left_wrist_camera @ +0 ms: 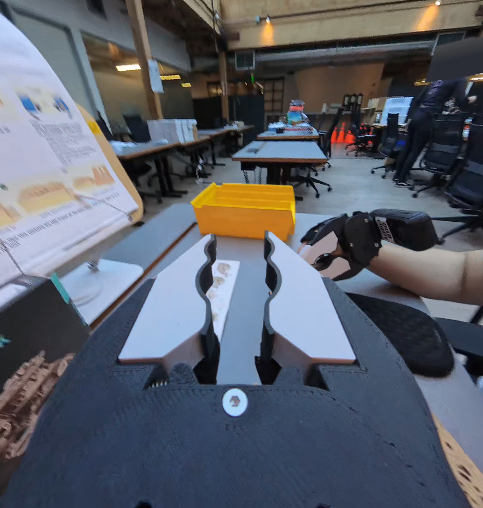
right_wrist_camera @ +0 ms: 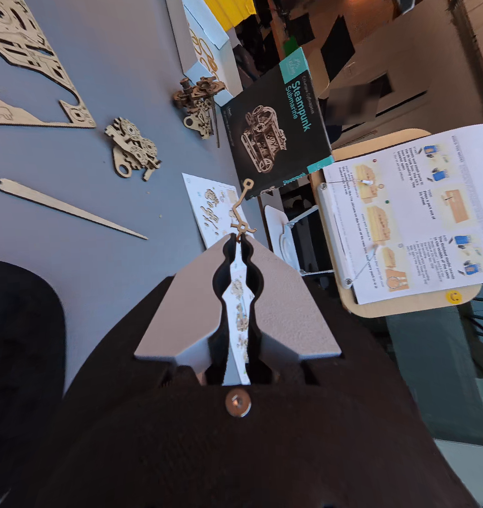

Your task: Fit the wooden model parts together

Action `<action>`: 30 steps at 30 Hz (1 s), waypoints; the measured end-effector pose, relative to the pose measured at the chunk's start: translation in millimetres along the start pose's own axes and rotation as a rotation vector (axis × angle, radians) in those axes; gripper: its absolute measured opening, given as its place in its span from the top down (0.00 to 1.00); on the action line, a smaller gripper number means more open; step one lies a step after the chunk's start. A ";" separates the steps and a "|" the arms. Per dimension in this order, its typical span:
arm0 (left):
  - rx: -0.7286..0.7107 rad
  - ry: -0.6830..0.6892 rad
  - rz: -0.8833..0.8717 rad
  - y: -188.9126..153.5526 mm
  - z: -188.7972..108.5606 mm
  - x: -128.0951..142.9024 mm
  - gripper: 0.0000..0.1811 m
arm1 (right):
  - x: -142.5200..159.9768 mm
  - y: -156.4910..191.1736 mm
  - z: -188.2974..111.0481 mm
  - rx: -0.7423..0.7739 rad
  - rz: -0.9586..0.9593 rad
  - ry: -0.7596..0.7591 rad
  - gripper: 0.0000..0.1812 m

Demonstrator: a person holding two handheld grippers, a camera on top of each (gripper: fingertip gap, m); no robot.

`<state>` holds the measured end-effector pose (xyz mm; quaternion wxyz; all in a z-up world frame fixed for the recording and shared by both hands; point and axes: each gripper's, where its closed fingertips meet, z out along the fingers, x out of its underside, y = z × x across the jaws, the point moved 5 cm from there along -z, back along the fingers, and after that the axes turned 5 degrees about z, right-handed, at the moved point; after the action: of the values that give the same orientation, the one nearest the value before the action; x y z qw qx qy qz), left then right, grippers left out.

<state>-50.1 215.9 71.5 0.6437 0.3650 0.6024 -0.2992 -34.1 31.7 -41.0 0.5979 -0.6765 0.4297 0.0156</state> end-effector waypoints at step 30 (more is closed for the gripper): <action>-0.074 -0.089 -0.276 56.6 1.6 19.2 0.92 | -34.1 -93.9 53.8 0.035 0.195 -0.129 0.99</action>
<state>-0.6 247.0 58.6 0.6354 0.2412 0.6283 -0.3786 27.3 87.3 36.6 0.6318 -0.6185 0.4542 0.1095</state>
